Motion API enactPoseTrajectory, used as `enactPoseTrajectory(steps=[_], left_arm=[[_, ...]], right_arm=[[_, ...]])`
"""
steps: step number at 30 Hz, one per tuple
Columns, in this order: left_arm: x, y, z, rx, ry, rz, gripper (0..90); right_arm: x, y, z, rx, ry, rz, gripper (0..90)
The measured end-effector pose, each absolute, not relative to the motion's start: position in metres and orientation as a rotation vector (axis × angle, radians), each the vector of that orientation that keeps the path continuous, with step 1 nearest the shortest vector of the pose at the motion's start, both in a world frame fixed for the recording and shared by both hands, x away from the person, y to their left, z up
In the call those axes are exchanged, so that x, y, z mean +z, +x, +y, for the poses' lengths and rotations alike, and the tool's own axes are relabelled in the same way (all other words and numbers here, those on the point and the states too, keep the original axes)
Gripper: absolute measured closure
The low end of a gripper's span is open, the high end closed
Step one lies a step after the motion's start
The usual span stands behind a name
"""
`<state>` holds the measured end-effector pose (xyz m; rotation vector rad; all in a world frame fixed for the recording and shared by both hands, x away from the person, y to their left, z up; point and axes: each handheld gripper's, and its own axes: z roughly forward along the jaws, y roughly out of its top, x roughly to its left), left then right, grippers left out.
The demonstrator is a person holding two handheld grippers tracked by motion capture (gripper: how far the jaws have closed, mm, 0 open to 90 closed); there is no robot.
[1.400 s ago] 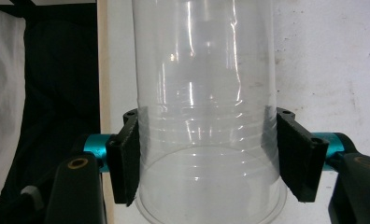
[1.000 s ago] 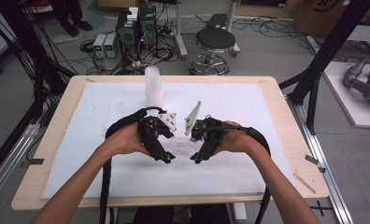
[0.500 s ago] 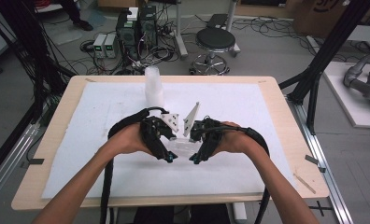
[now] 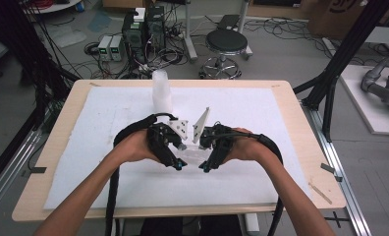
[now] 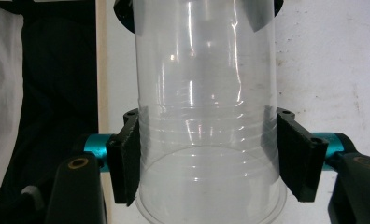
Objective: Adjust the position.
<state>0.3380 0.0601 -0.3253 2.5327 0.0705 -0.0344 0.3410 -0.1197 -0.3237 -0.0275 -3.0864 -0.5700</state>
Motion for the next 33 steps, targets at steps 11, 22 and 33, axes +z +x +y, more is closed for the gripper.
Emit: enactPoseTrajectory(steps=[11, 22, 33], left_arm=[[-0.325, 0.339, 0.062, -0.035, 2.524, 0.094, 41.7], [-0.330, 0.338, 0.070, -0.044, 2.465, 0.127, 41.7], [-0.350, 0.338, 0.110, -0.032, 2.254, 0.221, 41.8]], right_arm=[[-0.324, 0.343, -0.121, -0.644, -0.068, -3.096, 13.8], [-0.317, 0.343, -0.128, -0.791, -0.073, -3.059, 13.2], [-0.307, 0.343, -0.156, -1.133, -0.131, -2.981, 13.3]])
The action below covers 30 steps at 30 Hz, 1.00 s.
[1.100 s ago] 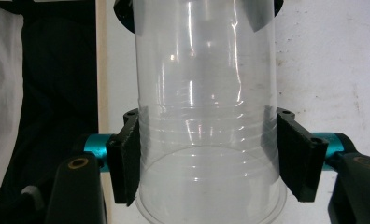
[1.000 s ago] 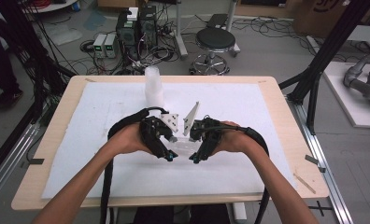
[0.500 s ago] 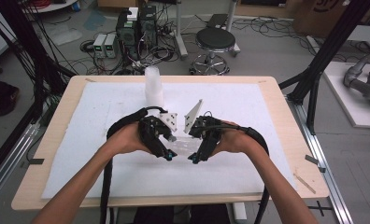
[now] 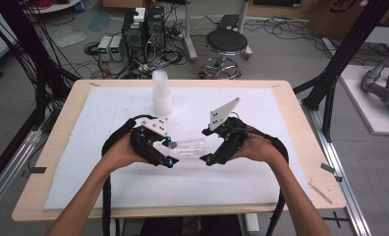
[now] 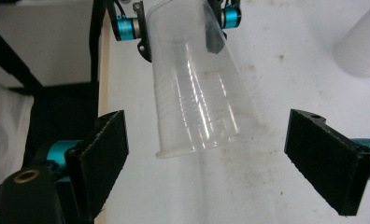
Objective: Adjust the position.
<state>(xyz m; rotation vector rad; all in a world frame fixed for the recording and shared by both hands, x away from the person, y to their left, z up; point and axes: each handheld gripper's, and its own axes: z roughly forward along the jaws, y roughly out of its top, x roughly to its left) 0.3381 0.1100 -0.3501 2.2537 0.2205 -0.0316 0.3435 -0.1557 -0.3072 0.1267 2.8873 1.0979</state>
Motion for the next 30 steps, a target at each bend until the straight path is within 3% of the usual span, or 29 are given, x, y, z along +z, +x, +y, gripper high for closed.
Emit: enactPoseTrajectory(steps=[18, 30], left_arm=[[-0.379, 0.328, 0.137, -0.010, 1.774, 0.249, 41.8], [-0.383, 0.327, 0.134, -0.014, 1.722, 0.233, 41.8]], right_arm=[[-0.325, 0.340, -0.190, 1.666, 0.249, 2.598, 13.6], [-0.351, 0.339, -0.192, 1.864, 0.282, 2.516, 14.2]])
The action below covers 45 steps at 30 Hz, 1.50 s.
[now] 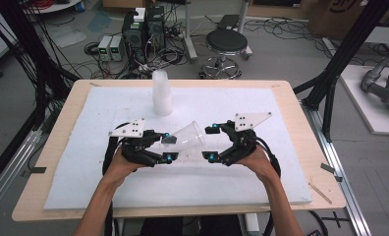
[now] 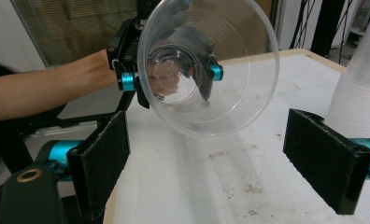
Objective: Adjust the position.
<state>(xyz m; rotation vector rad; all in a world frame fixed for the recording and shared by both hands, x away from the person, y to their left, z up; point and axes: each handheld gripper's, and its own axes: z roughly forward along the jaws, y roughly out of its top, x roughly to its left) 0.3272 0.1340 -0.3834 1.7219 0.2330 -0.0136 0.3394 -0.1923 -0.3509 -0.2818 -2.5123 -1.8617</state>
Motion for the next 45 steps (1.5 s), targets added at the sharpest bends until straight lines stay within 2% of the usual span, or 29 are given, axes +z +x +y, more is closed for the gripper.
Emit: enactPoseTrajectory(steps=[29, 41, 45], left_arm=[[-0.387, 0.323, 0.113, -0.048, 1.683, 0.143, 41.9], [-0.387, 0.322, 0.111, -0.049, 1.672, 0.132, 41.9], [-0.388, 0.322, 0.111, -0.051, 1.677, 0.132, 41.9]], right_arm=[[-0.359, 0.339, -0.172, -1.930, -0.179, -2.342, 15.3], [-0.359, 0.340, -0.172, -1.960, -0.158, -2.295, 19.8], [-0.359, 0.340, -0.172, -1.979, -0.147, -2.273, 25.3]])
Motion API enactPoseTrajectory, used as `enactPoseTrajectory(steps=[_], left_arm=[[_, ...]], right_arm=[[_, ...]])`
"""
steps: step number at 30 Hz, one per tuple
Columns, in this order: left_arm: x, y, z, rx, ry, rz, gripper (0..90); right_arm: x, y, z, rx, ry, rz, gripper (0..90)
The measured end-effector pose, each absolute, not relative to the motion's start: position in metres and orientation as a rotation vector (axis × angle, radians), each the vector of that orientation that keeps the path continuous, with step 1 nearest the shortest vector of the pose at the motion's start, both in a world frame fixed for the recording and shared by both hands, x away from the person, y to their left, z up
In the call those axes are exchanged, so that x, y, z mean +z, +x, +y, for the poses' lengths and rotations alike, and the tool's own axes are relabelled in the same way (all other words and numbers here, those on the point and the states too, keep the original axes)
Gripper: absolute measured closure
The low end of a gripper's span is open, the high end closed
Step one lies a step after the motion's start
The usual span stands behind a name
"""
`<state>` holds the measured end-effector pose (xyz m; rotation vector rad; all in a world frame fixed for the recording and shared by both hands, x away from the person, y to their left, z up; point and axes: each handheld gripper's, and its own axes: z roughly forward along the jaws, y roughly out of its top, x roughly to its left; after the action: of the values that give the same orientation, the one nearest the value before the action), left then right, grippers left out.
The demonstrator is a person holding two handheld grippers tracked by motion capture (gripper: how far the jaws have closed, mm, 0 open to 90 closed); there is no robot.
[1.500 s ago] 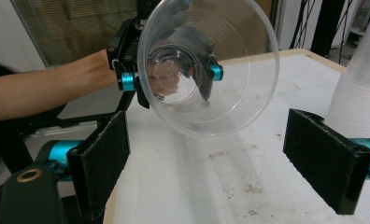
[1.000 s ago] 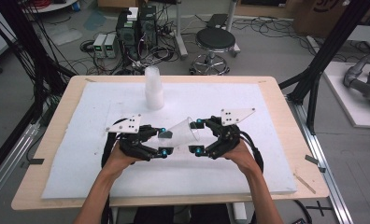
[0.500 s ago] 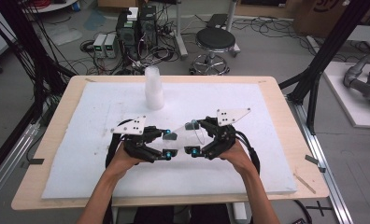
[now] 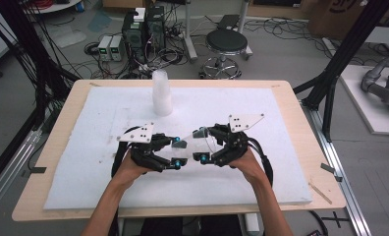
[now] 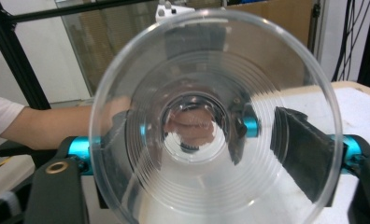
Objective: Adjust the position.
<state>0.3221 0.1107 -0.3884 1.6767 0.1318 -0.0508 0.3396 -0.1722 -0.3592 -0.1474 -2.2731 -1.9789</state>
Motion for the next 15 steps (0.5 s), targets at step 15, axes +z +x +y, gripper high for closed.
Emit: enactPoseTrajectory(steps=[15], left_arm=[[-0.3887, 0.3222, 0.1109, -0.049, 1.681, 0.128, 41.9]], right_arm=[[-0.3598, 0.3388, -0.1721, -2.010, -0.129, -2.254, 30.5]])
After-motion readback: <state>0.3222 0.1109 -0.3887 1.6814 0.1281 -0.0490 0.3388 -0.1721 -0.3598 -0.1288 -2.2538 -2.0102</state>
